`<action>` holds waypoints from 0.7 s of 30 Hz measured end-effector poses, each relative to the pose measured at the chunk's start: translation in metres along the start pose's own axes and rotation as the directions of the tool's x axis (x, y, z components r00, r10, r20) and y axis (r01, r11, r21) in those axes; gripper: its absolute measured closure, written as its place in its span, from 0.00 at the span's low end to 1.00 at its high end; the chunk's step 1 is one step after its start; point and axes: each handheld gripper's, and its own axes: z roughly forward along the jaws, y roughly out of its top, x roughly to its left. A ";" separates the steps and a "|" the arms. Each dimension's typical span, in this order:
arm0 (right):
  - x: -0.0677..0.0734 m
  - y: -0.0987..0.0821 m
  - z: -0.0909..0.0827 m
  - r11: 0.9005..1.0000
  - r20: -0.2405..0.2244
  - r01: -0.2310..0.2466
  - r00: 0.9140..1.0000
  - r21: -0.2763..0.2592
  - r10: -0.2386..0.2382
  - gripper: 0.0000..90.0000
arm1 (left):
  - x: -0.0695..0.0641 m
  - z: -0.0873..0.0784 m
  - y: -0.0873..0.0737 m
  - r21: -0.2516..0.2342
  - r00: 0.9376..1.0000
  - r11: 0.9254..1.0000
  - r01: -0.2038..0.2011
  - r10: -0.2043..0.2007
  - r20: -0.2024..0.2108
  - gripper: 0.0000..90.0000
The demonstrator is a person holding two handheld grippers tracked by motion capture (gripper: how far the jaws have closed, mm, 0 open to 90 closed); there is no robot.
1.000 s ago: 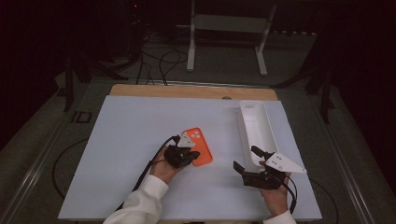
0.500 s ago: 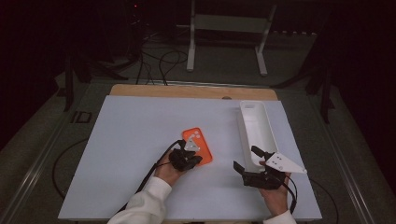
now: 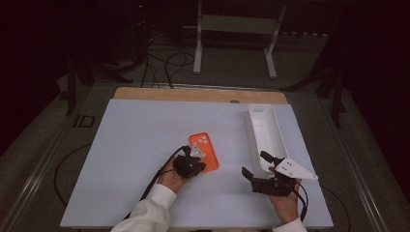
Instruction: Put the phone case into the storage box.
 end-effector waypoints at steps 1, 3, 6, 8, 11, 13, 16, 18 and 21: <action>0.000 0.000 0.000 1.000 -0.002 0.000 1.000 0.000 0.000 0.11 | 0.000 -0.001 -0.001 0.001 1.000 1.000 0.002 -0.002 -0.002 1.00; 0.000 0.000 0.000 1.000 -0.001 0.001 1.000 0.001 -0.001 0.11 | 0.001 -0.002 -0.002 0.002 1.000 1.000 0.006 -0.006 -0.004 1.00; 0.000 0.000 0.000 1.000 -0.002 0.000 1.000 0.000 0.000 0.11 | 0.003 -0.005 -0.006 0.002 1.000 1.000 0.012 -0.012 -0.011 1.00; 0.000 0.000 0.000 1.000 -0.002 0.001 1.000 0.001 -0.001 0.11 | 0.005 -0.008 -0.008 0.000 1.000 1.000 0.019 -0.019 -0.019 1.00; 0.000 -0.001 0.001 1.000 -0.002 0.002 1.000 0.003 -0.002 0.11 | 0.008 -0.011 -0.013 0.001 0.999 0.999 0.032 -0.032 -0.030 1.00; 0.000 -0.001 0.001 1.000 -0.002 0.001 1.000 0.004 -0.001 0.11 | 0.012 -0.014 -0.016 -0.002 0.998 0.999 0.045 -0.045 -0.038 1.00; 0.000 -0.001 0.001 1.000 -0.002 0.002 1.000 0.004 -0.002 0.11 | 0.016 -0.018 -0.020 -0.005 0.997 0.998 0.060 -0.060 -0.048 1.00; 0.000 -0.001 0.001 1.000 -0.002 0.001 1.000 0.004 -0.001 0.11 | 0.019 -0.021 -0.023 -0.004 0.996 0.998 0.063 -0.063 -0.057 1.00; 0.000 -0.001 0.001 1.000 -0.001 0.001 1.000 0.004 -0.001 0.11 | 0.022 -0.023 -0.026 -0.008 0.995 0.997 0.074 -0.075 -0.066 1.00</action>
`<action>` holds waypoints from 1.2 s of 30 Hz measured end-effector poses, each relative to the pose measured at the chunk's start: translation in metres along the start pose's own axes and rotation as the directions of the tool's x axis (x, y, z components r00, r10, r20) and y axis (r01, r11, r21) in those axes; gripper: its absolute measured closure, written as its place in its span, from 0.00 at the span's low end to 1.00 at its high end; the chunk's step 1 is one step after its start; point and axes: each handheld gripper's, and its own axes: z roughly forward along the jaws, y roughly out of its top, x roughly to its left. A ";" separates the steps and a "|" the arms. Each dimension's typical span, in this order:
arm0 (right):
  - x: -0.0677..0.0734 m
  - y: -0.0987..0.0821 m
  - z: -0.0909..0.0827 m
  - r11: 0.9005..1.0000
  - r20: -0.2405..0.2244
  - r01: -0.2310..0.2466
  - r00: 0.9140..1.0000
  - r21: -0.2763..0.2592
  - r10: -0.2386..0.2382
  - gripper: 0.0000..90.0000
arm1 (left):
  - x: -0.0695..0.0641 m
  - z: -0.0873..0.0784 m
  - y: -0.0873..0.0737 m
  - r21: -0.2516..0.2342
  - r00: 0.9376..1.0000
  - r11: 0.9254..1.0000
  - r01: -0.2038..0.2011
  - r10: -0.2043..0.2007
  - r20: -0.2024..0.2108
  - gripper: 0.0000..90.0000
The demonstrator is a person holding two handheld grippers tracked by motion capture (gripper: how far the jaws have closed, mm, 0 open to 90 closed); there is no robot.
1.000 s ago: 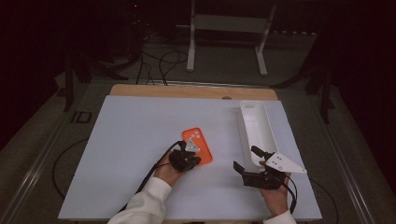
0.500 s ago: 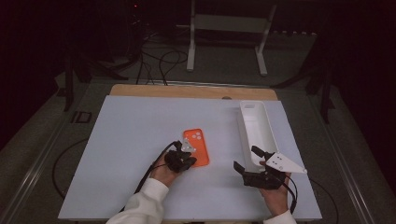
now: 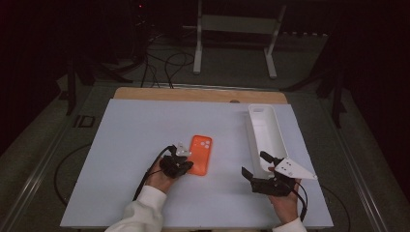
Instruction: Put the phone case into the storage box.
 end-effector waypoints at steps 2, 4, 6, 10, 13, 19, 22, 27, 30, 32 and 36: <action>0.000 0.000 0.000 1.000 0.000 0.001 1.000 -0.001 -0.001 0.11 | 0.006 -0.004 -0.004 0.002 1.000 1.000 0.006 -0.006 -0.024 1.00; 0.000 0.000 0.000 1.000 0.000 0.000 1.000 -0.002 0.000 0.11 | 0.010 -0.006 -0.005 0.004 0.999 1.000 0.015 -0.014 -0.044 1.00; 0.000 0.000 0.000 1.000 0.000 0.001 1.000 -0.002 -0.001 0.11 | 0.015 -0.007 -0.007 0.002 0.998 0.999 0.034 -0.034 -0.060 1.00; 0.000 0.000 0.000 1.000 0.000 0.002 1.000 -0.002 -0.002 0.11 | 0.025 -0.009 -0.009 -0.010 0.991 0.998 0.069 -0.070 -0.114 1.00; 0.000 0.000 0.000 1.000 0.000 0.003 1.000 -0.002 -0.003 0.11 | 0.029 -0.008 -0.010 -0.029 0.987 0.994 0.105 -0.107 -0.116 1.00; 0.000 0.000 0.000 1.000 -0.003 0.007 1.000 -0.002 -0.007 0.11 | 0.028 -0.007 -0.010 -0.028 0.988 0.995 0.097 -0.100 -0.116 1.00; 0.000 0.000 0.000 1.000 -0.003 0.012 1.000 -0.005 -0.012 0.11 | 0.028 -0.008 -0.010 -0.029 0.988 0.995 0.096 -0.098 -0.118 1.00; -0.001 0.000 0.000 1.000 -0.002 0.010 1.000 -0.007 -0.010 0.12 | 0.027 -0.017 -0.009 -0.096 0.988 0.990 0.104 -0.114 -0.102 0.94; -0.001 0.000 0.000 1.000 -0.006 0.009 1.000 -0.007 -0.009 0.12 | 0.027 -0.029 -0.008 -0.153 0.987 0.982 0.109 -0.125 -0.099 0.89; -0.001 0.000 0.000 1.000 -0.009 0.009 1.000 -0.008 -0.009 0.12 | 0.028 -0.039 -0.008 -0.194 0.986 0.975 0.109 -0.131 -0.102 0.82; -0.001 0.000 0.000 1.000 -0.013 0.012 1.000 -0.005 -0.012 0.12 | 0.029 -0.057 -0.010 -0.257 0.986 0.961 0.107 -0.136 -0.101 0.71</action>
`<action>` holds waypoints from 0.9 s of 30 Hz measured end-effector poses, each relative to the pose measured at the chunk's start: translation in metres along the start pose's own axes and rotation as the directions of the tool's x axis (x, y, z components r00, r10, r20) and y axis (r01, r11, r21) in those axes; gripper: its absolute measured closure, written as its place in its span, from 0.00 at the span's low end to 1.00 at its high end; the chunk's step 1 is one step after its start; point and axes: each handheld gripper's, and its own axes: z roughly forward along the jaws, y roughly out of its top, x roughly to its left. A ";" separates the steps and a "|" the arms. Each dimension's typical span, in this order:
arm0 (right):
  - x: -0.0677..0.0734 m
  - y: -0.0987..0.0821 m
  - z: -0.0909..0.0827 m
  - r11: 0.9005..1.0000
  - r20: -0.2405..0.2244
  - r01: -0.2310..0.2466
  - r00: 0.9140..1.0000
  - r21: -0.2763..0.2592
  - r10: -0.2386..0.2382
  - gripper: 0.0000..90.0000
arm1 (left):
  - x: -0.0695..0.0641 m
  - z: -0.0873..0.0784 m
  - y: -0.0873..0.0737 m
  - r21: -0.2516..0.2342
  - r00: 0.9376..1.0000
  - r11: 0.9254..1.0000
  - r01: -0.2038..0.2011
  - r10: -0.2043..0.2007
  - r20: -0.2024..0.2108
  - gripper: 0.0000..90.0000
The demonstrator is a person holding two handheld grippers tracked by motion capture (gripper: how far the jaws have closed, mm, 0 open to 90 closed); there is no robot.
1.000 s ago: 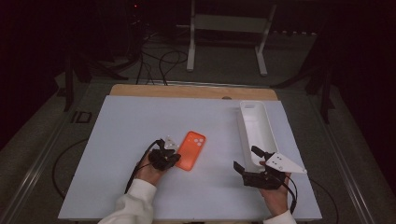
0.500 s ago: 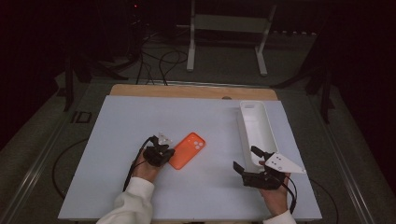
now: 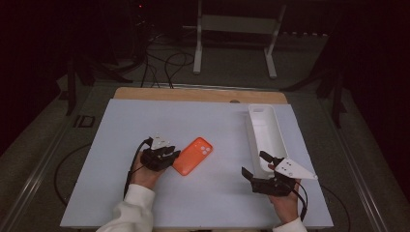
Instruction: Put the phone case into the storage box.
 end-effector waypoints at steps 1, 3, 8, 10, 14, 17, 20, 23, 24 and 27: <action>0.000 0.000 0.000 1.000 -0.002 -0.001 1.000 0.001 0.001 0.12 | 0.002 -0.012 0.001 -0.040 1.000 0.999 0.013 -0.013 -0.001 0.71; 0.000 0.000 0.000 1.000 -0.003 -0.004 1.000 0.004 0.004 0.12 | 0.004 -0.019 0.002 -0.058 1.000 0.998 0.014 -0.013 0.023 0.61; 0.000 0.000 0.000 1.000 -0.001 -0.001 1.000 0.003 0.001 0.12 | 0.008 -0.045 0.000 -0.100 1.000 0.995 -0.021 0.023 0.017 0.58; 0.000 0.000 0.000 1.000 0.001 -0.003 1.000 0.001 0.003 0.12 | 0.011 -0.056 -0.002 -0.128 0.999 0.991 -0.023 0.027 0.026 0.57; -0.001 0.001 -0.001 1.000 0.004 -0.002 1.000 -0.005 0.002 0.12 | 0.015 -0.076 -0.011 -0.174 0.999 0.984 -0.025 0.030 0.023 0.46; -0.001 0.001 -0.001 1.000 0.007 0.000 1.000 -0.005 0.000 0.12 | 0.018 -0.088 -0.019 -0.192 1.000 0.981 -0.024 0.027 0.009 0.38; -0.001 0.001 -0.001 1.000 0.008 0.002 1.000 -0.008 -0.002 0.12 | 0.019 -0.095 -0.027 -0.186 0.999 0.982 -0.032 0.031 -0.008 0.26; -0.002 0.001 -0.001 1.000 0.009 0.002 1.000 -0.008 -0.002 0.12 | 0.023 -0.102 -0.037 -0.182 0.999 0.983 -0.029 0.026 -0.021 0.16; -0.002 0.001 -0.001 1.000 0.010 0.000 1.000 -0.007 0.000 0.12 | 0.023 -0.103 -0.039 -0.181 0.999 0.983 -0.027 0.024 -0.023 0.15; -0.003 0.002 0.000 1.000 0.007 0.005 1.000 -0.010 -0.005 0.11 | 0.026 -0.107 -0.045 -0.174 0.999 0.985 -0.020 0.014 -0.036 0.06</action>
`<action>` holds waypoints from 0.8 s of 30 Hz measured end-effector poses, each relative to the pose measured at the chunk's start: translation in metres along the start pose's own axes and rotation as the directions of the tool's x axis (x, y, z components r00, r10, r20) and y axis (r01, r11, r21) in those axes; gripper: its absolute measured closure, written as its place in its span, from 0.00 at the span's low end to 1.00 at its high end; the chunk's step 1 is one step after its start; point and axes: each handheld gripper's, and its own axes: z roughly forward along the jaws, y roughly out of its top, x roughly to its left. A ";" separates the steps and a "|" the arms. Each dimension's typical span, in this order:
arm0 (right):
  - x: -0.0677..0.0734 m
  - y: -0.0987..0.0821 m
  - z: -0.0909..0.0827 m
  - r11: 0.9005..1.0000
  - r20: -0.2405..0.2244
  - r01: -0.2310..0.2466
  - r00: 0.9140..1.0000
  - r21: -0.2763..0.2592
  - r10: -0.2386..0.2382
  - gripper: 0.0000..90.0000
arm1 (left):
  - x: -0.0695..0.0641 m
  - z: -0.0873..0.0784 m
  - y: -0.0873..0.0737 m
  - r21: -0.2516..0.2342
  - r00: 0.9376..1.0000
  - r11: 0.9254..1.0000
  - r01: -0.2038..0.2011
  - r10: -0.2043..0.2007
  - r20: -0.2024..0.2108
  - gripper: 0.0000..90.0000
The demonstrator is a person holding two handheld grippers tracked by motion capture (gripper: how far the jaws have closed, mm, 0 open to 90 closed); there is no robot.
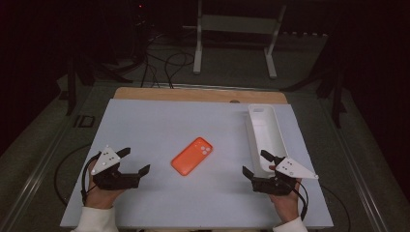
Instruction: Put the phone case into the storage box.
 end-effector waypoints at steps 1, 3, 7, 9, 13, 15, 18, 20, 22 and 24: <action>0.000 0.000 0.000 1.000 0.000 0.000 1.000 0.000 0.000 0.11 | 0.001 -0.001 -0.002 0.001 1.000 1.000 0.001 -0.001 -0.001 0.06; 0.000 0.001 0.000 1.000 -0.002 0.005 1.000 -0.003 -0.005 0.11 | 0.002 -0.002 -0.004 0.010 1.000 1.000 0.005 -0.005 -0.015 0.02; -0.002 0.001 -0.001 1.000 -0.007 0.010 1.000 -0.008 -0.010 0.11 | 0.005 -0.006 -0.007 -0.005 1.000 1.000 0.016 -0.016 -0.011 0.00; -0.003 0.001 -0.001 1.000 -0.008 0.011 1.000 -0.011 -0.011 0.11 | 0.006 -0.007 -0.008 -0.009 1.000 1.000 0.017 -0.017 -0.011 0.00; -0.005 -0.002 0.000 1.000 -0.009 0.024 1.000 -0.002 -0.024 0.11 | 0.008 -0.011 -0.008 -0.021 1.000 1.000 0.017 -0.017 -0.011 0.00; -0.005 -0.002 0.001 1.000 -0.008 0.026 1.000 0.001 -0.026 0.11 | 0.008 -0.011 -0.008 -0.022 1.000 1.000 0.017 -0.017 -0.010 0.00; -0.004 -0.003 0.001 1.000 -0.006 0.026 1.000 0.004 -0.026 0.11 | 0.007 -0.011 -0.007 -0.020 1.000 1.000 0.014 -0.015 -0.012 0.00; -0.004 -0.003 0.001 1.000 -0.006 0.026 1.000 0.002 -0.026 0.11 | 0.007 -0.011 -0.007 -0.015 1.000 1.000 0.012 -0.012 -0.016 0.00; -0.005 -0.004 0.001 1.000 -0.004 0.025 1.000 0.003 -0.025 0.11 | 0.007 -0.012 -0.005 -0.007 1.000 1.000 0.008 -0.008 -0.019 0.00; -0.005 -0.003 0.001 1.000 -0.004 0.025 1.000 0.002 -0.025 0.11 | 0.005 -0.011 -0.003 0.003 1.000 1.000 0.005 -0.005 -0.016 0.00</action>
